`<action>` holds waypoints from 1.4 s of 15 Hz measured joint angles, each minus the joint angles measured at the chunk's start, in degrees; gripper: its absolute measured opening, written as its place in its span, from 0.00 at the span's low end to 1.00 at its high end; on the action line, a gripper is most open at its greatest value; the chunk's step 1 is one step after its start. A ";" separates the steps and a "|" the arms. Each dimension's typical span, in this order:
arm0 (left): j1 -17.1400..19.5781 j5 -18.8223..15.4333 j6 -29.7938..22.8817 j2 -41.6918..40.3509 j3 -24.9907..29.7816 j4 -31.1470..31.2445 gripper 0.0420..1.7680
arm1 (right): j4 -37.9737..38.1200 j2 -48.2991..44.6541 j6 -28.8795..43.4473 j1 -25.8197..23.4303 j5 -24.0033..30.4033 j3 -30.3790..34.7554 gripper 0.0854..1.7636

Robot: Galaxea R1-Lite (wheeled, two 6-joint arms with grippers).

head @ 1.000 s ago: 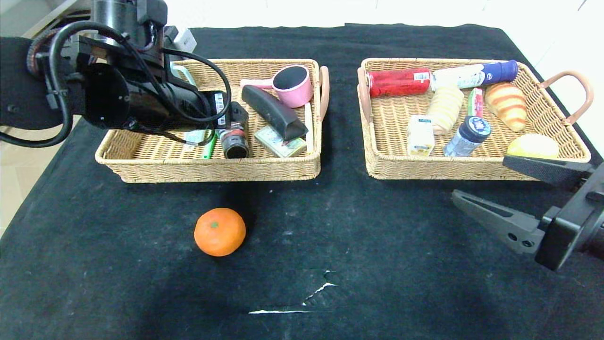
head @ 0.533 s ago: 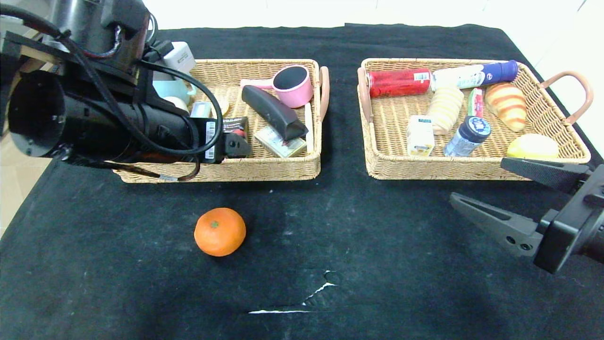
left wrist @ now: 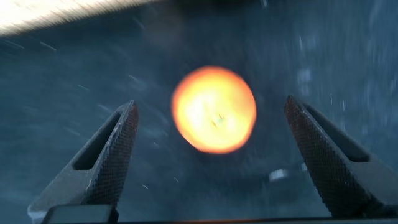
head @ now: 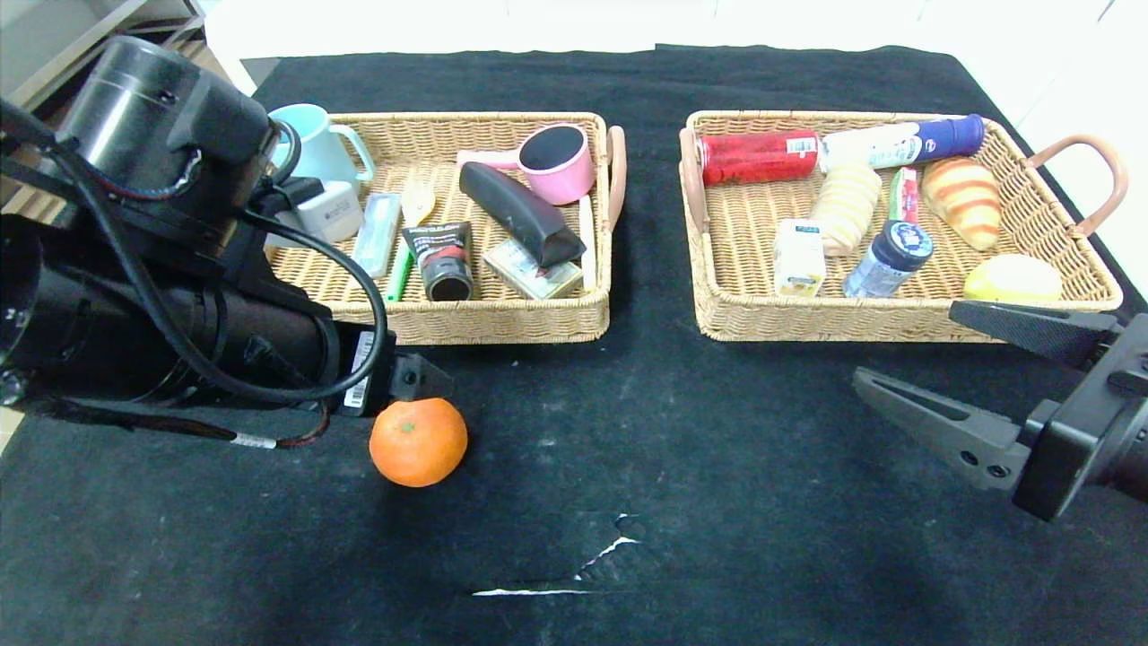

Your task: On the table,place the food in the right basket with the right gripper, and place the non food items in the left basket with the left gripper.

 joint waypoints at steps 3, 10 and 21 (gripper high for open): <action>-0.35 -0.85 -0.11 0.68 3.80 -0.35 0.96 | 0.00 0.00 -0.02 0.04 0.00 0.00 0.97; -0.41 -0.78 -1.10 3.43 6.12 -0.72 0.97 | 0.02 0.10 -0.05 0.22 0.00 0.16 0.97; -0.33 -0.01 -1.22 7.96 5.78 -1.65 0.86 | -0.02 0.10 -1.43 0.45 -0.09 0.52 0.97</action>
